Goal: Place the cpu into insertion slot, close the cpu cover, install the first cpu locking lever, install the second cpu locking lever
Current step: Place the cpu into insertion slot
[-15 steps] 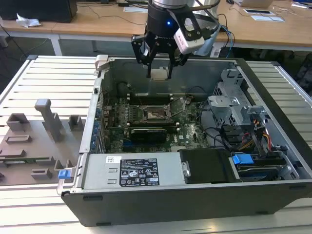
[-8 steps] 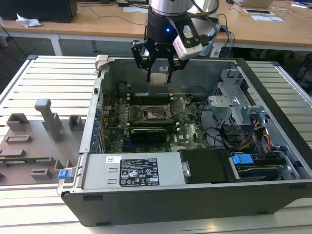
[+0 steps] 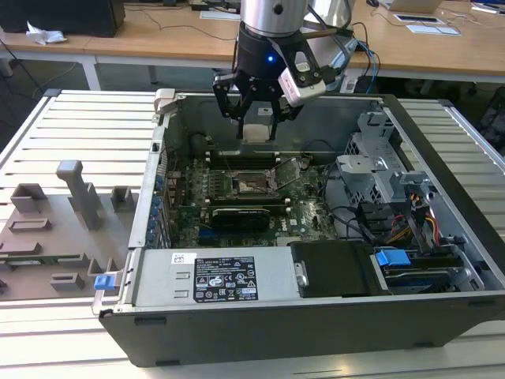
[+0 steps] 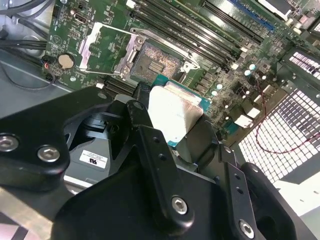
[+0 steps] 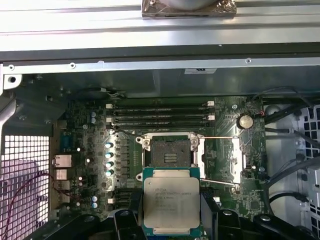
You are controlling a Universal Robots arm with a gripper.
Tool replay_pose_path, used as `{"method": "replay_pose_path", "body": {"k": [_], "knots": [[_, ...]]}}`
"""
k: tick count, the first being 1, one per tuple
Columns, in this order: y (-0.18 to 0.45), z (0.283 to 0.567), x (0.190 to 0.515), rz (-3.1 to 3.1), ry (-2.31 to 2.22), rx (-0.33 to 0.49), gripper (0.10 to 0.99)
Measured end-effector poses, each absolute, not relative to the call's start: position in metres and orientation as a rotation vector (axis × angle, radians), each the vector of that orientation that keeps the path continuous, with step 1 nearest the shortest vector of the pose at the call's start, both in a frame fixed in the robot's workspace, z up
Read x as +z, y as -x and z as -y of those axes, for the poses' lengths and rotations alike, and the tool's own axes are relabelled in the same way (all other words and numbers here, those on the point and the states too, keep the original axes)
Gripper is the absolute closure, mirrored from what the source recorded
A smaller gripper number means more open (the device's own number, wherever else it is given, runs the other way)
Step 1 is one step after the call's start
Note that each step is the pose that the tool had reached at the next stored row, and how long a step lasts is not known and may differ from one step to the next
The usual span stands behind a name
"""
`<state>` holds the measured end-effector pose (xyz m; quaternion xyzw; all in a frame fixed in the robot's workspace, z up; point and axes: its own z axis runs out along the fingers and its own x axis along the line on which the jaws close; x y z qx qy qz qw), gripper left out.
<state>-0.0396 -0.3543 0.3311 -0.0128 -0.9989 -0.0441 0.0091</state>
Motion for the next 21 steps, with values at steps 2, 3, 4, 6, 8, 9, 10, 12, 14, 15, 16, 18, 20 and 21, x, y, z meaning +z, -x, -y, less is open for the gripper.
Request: {"method": "replay_pose_path", "body": {"k": [2, 3, 4, 6, 8, 9, 10, 12, 14, 15, 16, 18, 20, 21], "knots": [[0.040, 0.354, 0.329, 3.120, 0.040, -0.138, 0.545], [0.040, 0.354, 0.328, 3.120, 0.040, -0.138, 0.545], [0.040, 0.354, 0.327, 3.120, 0.040, -0.138, 0.545], [0.040, 0.354, 0.324, 3.120, 0.040, -0.138, 0.545], [0.040, 0.354, 0.323, 3.120, 0.040, -0.138, 0.545], [0.040, 0.354, 0.322, 3.120, 0.040, -0.138, 0.545], [0.040, 0.354, 0.320, 3.120, 0.040, -0.138, 0.545], [0.040, 0.354, 0.317, 3.120, 0.040, -0.138, 0.545], [0.040, 0.354, 0.316, 3.120, 0.040, -0.138, 0.545], [0.040, 0.354, 0.315, 3.120, 0.040, -0.138, 0.545], [0.040, 0.354, 0.314, 3.120, 0.040, -0.138, 0.545], [0.040, 0.354, 0.313, 3.120, 0.040, -0.138, 0.545], [0.040, 0.354, 0.311, 3.120, 0.040, -0.138, 0.545], [0.040, 0.354, 0.309, 3.120, 0.040, -0.138, 0.545]]}}
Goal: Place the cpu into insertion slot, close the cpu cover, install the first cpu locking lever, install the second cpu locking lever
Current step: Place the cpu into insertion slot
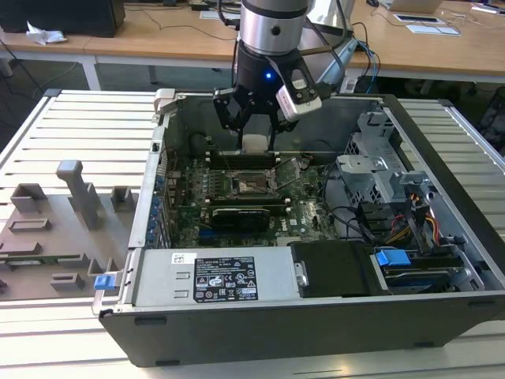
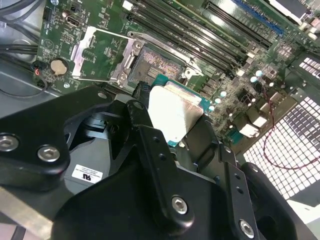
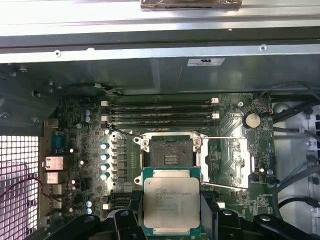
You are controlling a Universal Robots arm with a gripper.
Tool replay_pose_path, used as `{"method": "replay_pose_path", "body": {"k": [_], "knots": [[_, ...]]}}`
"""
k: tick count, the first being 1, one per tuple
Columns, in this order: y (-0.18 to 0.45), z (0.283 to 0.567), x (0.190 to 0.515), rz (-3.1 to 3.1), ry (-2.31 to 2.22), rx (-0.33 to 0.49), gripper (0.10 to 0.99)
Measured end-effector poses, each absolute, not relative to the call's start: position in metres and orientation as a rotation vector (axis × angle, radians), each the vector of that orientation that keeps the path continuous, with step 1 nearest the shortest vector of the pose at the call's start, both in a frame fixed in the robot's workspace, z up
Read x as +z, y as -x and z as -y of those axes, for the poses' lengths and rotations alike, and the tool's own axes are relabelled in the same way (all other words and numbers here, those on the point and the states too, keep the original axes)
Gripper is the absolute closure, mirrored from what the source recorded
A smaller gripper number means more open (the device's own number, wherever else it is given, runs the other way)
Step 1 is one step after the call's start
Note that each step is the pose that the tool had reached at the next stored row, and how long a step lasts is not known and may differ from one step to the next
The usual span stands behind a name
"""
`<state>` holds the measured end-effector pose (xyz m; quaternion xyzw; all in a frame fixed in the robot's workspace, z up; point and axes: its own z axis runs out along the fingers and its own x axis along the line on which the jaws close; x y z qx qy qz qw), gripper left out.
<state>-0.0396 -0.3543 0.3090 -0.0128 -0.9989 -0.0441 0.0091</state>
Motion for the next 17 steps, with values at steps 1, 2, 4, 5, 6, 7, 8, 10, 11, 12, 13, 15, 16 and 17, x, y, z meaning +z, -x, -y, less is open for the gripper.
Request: {"method": "replay_pose_path", "body": {"k": [1, 2, 4, 5, 6, 7, 8, 10, 11, 12, 13, 15, 16, 17], "knots": [[0.040, 0.354, 0.308, 3.120, 0.040, -0.138, 0.545], [0.040, 0.354, 0.306, 3.120, 0.040, -0.138, 0.545], [0.040, 0.354, 0.305, 3.120, 0.040, -0.138, 0.545], [0.040, 0.354, 0.304, 3.120, 0.040, -0.138, 0.545], [0.040, 0.354, 0.304, 3.120, 0.040, -0.138, 0.545], [0.040, 0.354, 0.303, 3.120, 0.040, -0.138, 0.545], [0.040, 0.354, 0.302, 3.120, 0.040, -0.138, 0.545], [0.040, 0.354, 0.300, 3.120, 0.040, -0.138, 0.545], [0.040, 0.354, 0.300, 3.120, 0.040, -0.138, 0.545], [0.040, 0.354, 0.299, 3.120, 0.040, -0.138, 0.545], [0.040, 0.354, 0.298, 3.120, 0.040, -0.138, 0.545], [0.040, 0.354, 0.297, 3.120, 0.040, -0.138, 0.545], [0.040, 0.354, 0.296, 3.120, 0.040, -0.138, 0.545], [0.040, 0.354, 0.295, 3.120, 0.040, -0.138, 0.545]]}}
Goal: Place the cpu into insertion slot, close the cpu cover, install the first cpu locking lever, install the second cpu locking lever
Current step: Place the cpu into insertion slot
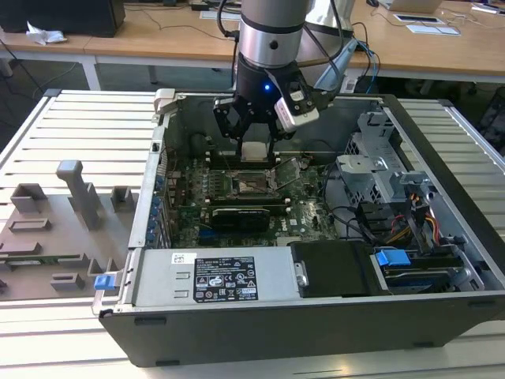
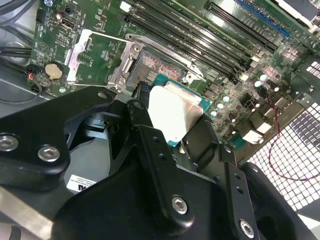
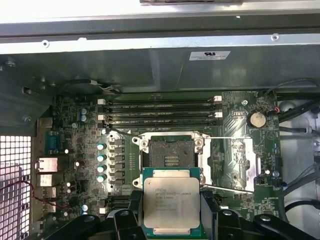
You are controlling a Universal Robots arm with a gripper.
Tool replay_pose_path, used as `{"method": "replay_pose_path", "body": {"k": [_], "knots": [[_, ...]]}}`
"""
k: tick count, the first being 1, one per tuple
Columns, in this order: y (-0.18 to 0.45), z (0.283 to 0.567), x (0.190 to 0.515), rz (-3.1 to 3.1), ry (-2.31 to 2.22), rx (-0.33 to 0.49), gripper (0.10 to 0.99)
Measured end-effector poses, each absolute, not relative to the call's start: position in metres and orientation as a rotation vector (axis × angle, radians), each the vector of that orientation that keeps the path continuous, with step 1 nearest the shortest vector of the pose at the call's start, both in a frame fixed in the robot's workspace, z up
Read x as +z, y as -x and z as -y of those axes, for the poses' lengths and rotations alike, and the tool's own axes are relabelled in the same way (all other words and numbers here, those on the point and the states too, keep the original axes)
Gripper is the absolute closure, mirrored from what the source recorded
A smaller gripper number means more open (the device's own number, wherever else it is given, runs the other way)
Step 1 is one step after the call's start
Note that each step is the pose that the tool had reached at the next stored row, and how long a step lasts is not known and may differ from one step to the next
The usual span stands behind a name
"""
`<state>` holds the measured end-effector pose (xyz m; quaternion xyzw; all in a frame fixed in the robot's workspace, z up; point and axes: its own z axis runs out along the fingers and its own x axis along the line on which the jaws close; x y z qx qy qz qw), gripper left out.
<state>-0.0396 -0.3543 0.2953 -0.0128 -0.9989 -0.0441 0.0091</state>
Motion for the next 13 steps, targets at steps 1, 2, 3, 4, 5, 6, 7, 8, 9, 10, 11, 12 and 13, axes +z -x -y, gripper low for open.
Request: {"method": "replay_pose_path", "body": {"k": [1, 2, 3, 4, 5, 6, 7, 8, 9, 10, 11, 12, 13], "knots": [[0.040, 0.354, 0.294, 3.120, 0.040, -0.138, 0.545], [0.040, 0.354, 0.294, 3.120, 0.040, -0.138, 0.545], [0.040, 0.354, 0.292, 3.120, 0.040, -0.138, 0.545], [0.040, 0.354, 0.292, 3.120, 0.040, -0.138, 0.545], [0.040, 0.354, 0.291, 3.120, 0.040, -0.138, 0.545], [0.040, 0.354, 0.290, 3.120, 0.040, -0.138, 0.545], [0.040, 0.354, 0.289, 3.120, 0.040, -0.138, 0.545], [0.040, 0.354, 0.288, 3.120, 0.040, -0.138, 0.545], [0.040, 0.354, 0.286, 3.120, 0.040, -0.138, 0.545], [0.040, 0.354, 0.286, 3.120, 0.040, -0.138, 0.545], [0.040, 0.354, 0.285, 3.120, 0.040, -0.138, 0.545], [0.040, 0.354, 0.283, 3.120, 0.040, -0.137, 0.545], [0.040, 0.354, 0.282, 3.120, 0.040, -0.137, 0.545]]}}
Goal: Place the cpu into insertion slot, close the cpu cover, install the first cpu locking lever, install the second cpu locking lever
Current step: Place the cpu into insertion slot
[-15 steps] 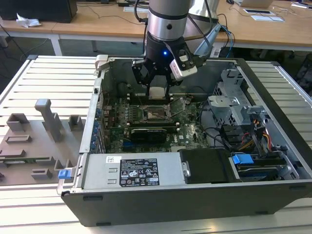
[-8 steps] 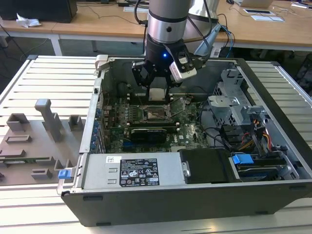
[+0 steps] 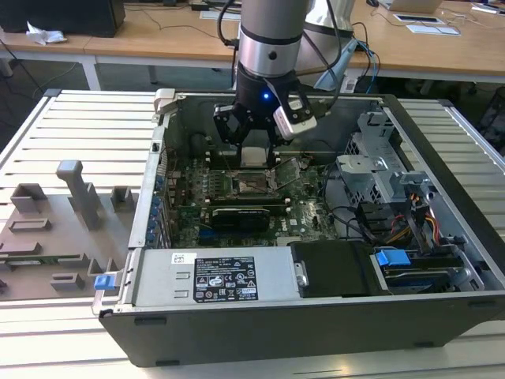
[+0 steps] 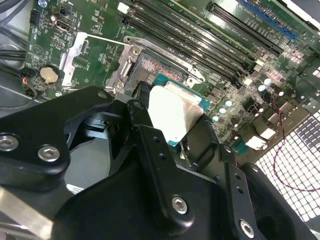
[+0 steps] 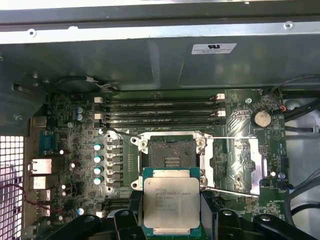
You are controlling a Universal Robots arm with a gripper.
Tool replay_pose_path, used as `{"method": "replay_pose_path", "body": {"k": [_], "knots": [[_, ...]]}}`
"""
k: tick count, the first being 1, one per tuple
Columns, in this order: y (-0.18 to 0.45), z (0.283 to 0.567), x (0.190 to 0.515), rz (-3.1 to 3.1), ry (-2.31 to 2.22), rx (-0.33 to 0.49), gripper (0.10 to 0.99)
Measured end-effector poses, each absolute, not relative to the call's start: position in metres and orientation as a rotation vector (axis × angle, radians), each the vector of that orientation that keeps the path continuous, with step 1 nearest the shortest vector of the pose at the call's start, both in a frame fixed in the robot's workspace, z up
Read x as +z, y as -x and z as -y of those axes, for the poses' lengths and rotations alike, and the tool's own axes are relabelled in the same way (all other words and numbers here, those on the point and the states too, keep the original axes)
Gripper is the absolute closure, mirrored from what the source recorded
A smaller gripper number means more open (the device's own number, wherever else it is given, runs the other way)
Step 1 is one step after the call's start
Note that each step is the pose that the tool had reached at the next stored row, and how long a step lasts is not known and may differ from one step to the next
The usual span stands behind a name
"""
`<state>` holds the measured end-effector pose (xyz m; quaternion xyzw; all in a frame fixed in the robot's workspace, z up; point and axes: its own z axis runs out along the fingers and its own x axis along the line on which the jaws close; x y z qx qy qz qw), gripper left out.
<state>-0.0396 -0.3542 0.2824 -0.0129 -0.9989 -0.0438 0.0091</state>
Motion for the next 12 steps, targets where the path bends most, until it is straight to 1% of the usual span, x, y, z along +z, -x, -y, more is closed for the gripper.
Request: {"method": "replay_pose_path", "body": {"k": [3, 8, 12], "knots": [[0.039, 0.353, 0.280, 3.121, 0.040, -0.129, 0.545], [0.036, 0.342, 0.278, 3.122, 0.041, -0.087, 0.545], [0.033, 0.337, 0.276, 3.123, 0.041, -0.076, 0.545]]}}
